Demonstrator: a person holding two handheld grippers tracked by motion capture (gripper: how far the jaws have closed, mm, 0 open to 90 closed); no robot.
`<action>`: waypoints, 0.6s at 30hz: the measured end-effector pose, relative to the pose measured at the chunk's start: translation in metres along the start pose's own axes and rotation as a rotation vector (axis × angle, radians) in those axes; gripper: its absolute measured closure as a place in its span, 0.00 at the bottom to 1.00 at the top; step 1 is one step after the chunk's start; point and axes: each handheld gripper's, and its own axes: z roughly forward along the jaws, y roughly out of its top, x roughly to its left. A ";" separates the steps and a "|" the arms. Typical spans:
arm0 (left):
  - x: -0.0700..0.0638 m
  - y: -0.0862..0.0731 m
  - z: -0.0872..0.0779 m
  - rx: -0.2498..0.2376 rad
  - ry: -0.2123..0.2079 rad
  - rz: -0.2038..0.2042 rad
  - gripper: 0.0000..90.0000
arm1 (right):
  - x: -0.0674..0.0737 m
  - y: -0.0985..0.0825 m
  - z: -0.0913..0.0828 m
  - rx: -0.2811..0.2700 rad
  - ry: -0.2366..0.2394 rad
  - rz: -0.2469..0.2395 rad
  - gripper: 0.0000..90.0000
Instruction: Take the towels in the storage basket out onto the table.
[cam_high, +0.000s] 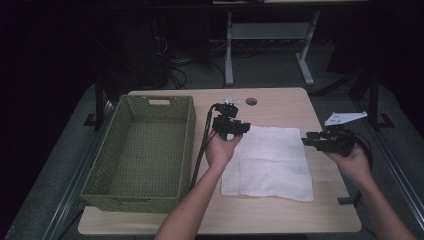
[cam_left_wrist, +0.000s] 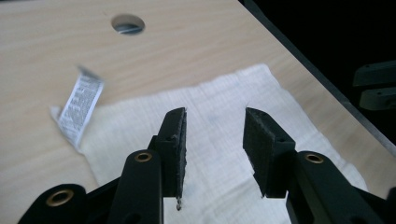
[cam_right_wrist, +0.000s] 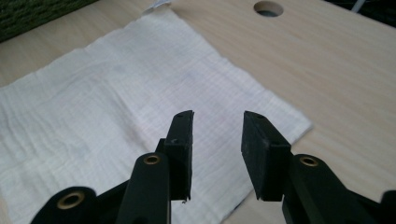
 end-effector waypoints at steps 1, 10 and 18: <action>-0.001 -0.004 0.002 0.010 0.000 0.005 0.66 | 0.002 -0.003 0.001 0.004 0.001 0.000 0.71; -0.007 -0.051 0.022 0.097 -0.005 0.039 0.65 | 0.017 -0.034 0.020 0.083 0.026 -0.016 0.68; -0.002 -0.081 0.039 0.187 0.008 0.055 0.64 | 0.024 -0.053 0.038 0.163 0.044 -0.006 0.64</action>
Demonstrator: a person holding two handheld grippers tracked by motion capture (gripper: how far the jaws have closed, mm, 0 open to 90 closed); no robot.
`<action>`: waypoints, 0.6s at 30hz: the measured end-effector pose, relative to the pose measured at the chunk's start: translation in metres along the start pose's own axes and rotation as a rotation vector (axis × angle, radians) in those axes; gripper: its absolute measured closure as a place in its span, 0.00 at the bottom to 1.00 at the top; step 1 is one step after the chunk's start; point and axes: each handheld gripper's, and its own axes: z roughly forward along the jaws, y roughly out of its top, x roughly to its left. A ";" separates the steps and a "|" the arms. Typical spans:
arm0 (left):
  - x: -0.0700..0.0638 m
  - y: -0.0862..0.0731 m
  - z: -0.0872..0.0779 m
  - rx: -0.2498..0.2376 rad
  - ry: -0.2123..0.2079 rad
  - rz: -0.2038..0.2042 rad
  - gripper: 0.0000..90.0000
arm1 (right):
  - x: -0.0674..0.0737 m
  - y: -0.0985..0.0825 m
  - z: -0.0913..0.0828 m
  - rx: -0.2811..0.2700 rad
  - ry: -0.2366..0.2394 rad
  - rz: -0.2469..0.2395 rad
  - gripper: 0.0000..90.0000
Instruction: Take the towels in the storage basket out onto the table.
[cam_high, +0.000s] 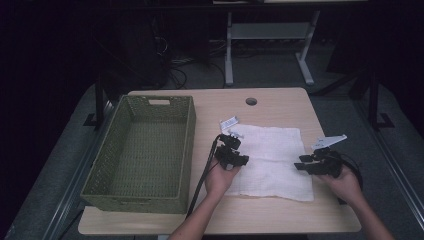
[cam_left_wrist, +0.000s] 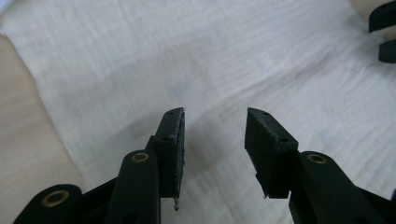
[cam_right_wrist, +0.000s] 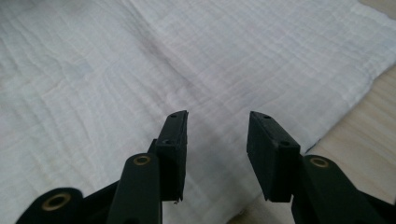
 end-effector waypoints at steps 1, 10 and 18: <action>0.001 -0.003 0.001 0.010 0.000 -0.003 0.64 | 0.001 -0.001 0.001 -0.004 -0.002 -0.004 0.64; 0.002 -0.019 0.000 0.017 0.007 0.018 0.60 | 0.007 -0.010 0.005 0.017 -0.025 -0.040 0.59; -0.010 -0.036 -0.010 0.031 -0.012 0.061 0.56 | 0.014 -0.019 -0.001 0.011 -0.033 -0.063 0.56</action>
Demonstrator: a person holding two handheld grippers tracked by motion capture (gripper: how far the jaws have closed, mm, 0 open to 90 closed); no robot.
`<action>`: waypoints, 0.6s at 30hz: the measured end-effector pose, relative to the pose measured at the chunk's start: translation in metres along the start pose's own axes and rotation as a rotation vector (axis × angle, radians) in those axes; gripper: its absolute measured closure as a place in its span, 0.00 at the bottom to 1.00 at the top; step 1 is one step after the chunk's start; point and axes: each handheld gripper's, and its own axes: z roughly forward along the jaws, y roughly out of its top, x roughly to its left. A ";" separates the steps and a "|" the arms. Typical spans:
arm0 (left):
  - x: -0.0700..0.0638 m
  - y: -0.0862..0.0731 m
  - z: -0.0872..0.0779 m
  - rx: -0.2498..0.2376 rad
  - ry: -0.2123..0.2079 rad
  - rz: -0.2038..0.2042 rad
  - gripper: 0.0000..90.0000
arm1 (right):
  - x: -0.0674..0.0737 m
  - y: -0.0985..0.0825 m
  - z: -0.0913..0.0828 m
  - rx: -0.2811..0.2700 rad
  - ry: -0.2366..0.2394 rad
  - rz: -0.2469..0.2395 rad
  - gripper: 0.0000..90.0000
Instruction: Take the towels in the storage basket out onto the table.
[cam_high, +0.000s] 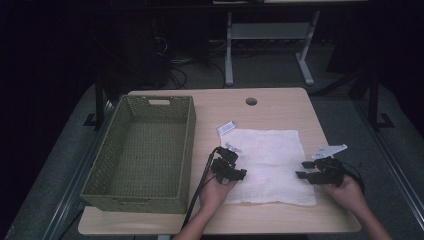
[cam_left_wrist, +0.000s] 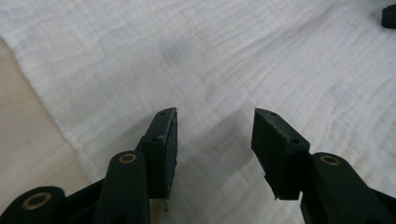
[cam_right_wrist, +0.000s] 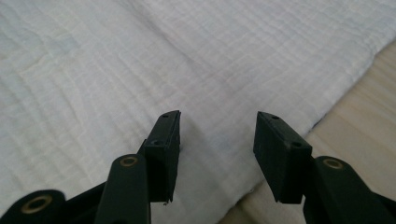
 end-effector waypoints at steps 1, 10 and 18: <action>-0.002 -0.003 -0.001 -0.003 -0.008 0.000 0.56 | 0.001 -0.002 -0.001 -0.003 0.000 0.002 0.56; -0.015 -0.016 -0.007 -0.008 -0.015 0.032 0.55 | 0.015 -0.020 -0.011 -0.048 -0.005 0.003 0.54; -0.023 -0.026 -0.013 -0.004 -0.036 0.054 0.53 | 0.028 -0.033 -0.018 -0.075 -0.008 0.009 0.53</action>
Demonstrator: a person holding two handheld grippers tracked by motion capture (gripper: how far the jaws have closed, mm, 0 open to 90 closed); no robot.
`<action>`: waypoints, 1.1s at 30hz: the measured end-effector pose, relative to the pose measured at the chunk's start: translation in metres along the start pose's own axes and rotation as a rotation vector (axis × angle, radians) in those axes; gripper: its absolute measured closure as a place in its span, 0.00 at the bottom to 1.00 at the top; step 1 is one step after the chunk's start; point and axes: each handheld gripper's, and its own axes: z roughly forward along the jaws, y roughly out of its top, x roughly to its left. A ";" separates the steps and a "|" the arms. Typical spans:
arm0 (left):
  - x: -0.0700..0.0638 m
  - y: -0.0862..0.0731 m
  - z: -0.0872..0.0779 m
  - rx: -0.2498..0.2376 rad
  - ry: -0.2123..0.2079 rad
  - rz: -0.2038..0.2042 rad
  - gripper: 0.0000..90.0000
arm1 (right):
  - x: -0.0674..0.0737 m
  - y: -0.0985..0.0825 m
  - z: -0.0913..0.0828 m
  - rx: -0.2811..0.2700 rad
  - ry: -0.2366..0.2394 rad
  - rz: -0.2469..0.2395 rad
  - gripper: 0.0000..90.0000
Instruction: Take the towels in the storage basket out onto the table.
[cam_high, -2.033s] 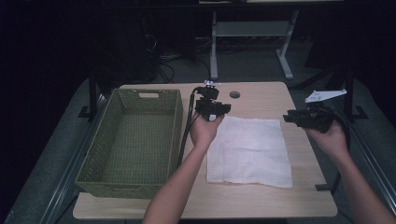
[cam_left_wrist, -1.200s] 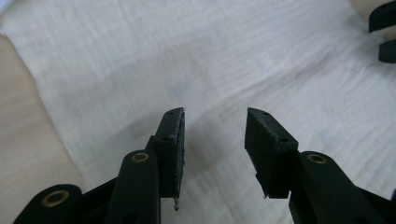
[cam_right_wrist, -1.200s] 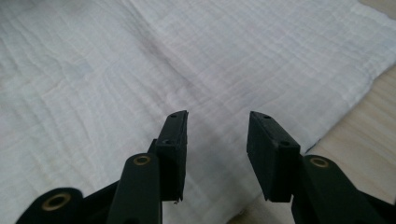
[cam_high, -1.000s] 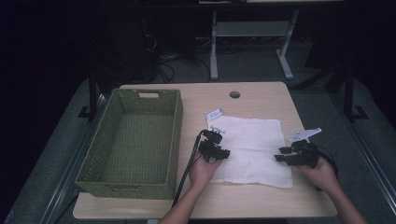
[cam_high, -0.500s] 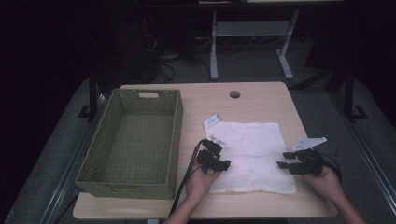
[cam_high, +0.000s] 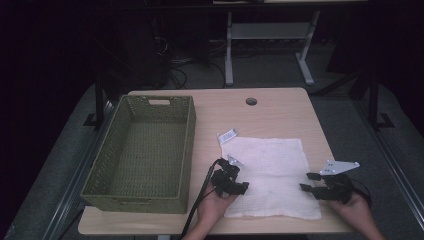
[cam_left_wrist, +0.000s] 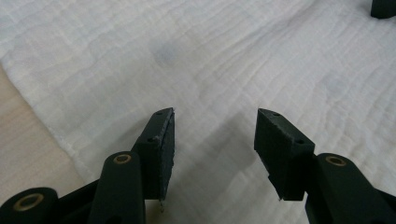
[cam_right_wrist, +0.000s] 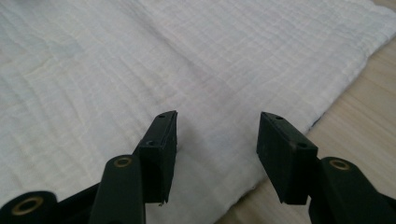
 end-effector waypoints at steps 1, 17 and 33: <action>-0.001 -0.001 -0.001 0.005 -0.004 -0.004 0.53 | 0.001 -0.002 -0.001 -0.003 -0.001 -0.004 0.52; 0.030 0.031 -0.019 -0.138 0.074 -0.092 0.53 | -0.023 0.029 0.000 -0.030 0.018 0.031 0.44; 0.090 0.067 0.003 -0.154 0.246 -0.222 0.53 | -0.080 0.070 0.026 0.031 -0.026 0.106 0.48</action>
